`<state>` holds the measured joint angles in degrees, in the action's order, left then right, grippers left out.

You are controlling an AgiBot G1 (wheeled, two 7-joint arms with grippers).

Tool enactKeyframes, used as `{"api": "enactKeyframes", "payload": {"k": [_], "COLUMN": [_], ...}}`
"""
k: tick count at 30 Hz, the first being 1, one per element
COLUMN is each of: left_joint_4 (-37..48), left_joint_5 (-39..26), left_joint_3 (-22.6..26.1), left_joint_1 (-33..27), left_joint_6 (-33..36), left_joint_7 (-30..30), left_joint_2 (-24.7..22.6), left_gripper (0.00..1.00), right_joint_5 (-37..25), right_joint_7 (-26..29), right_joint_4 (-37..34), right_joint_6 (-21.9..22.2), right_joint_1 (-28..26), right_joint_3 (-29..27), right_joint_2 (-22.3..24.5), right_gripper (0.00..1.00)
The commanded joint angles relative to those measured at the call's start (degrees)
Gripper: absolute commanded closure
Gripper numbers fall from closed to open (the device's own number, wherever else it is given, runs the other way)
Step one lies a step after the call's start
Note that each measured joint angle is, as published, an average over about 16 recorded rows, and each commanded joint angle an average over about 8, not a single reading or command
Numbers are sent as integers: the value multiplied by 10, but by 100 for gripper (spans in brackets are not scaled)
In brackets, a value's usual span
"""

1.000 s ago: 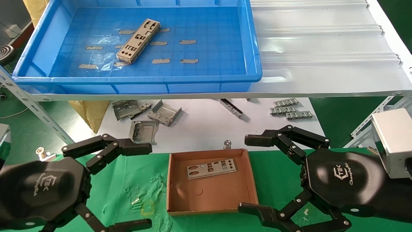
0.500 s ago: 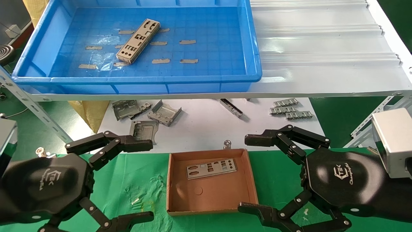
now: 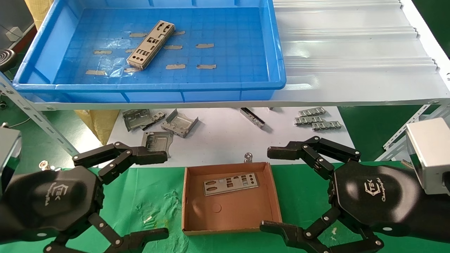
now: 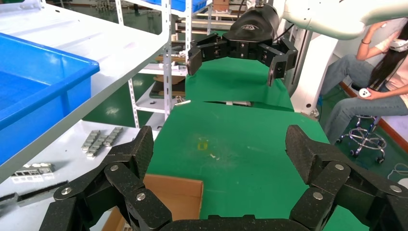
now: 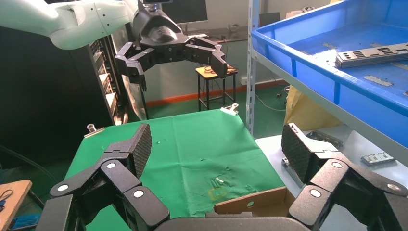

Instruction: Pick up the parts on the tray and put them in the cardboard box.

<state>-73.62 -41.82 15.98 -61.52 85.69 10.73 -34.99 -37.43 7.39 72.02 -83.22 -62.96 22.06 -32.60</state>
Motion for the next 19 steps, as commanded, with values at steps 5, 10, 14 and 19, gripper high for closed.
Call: {"api": "enactKeyframes", "payload": {"k": [5, 10, 14, 19], "left_joint_4": [1, 1, 2, 2], "left_joint_5": [0, -1, -1, -1], "left_joint_3": [0, 0, 1, 1], "left_joint_1": [0, -1, -1, -1], "left_joint_6": [0, 0, 0, 0], "left_joint_7": [0, 0, -1, -1], "left_joint_2": [-1, -1, -1, -1], "left_gripper": [0, 0, 0, 0], "right_joint_5": [0, 0, 0, 0], "right_joint_7": [0, 0, 0, 0], "right_joint_4": [0, 0, 0, 0], "right_joint_6": [0, 0, 0, 0], "right_joint_1": [0, 0, 0, 0], "right_joint_3": [0, 0, 0, 0], "right_joint_2": [0, 0, 0, 0], "right_gripper": [0, 0, 0, 0]}}
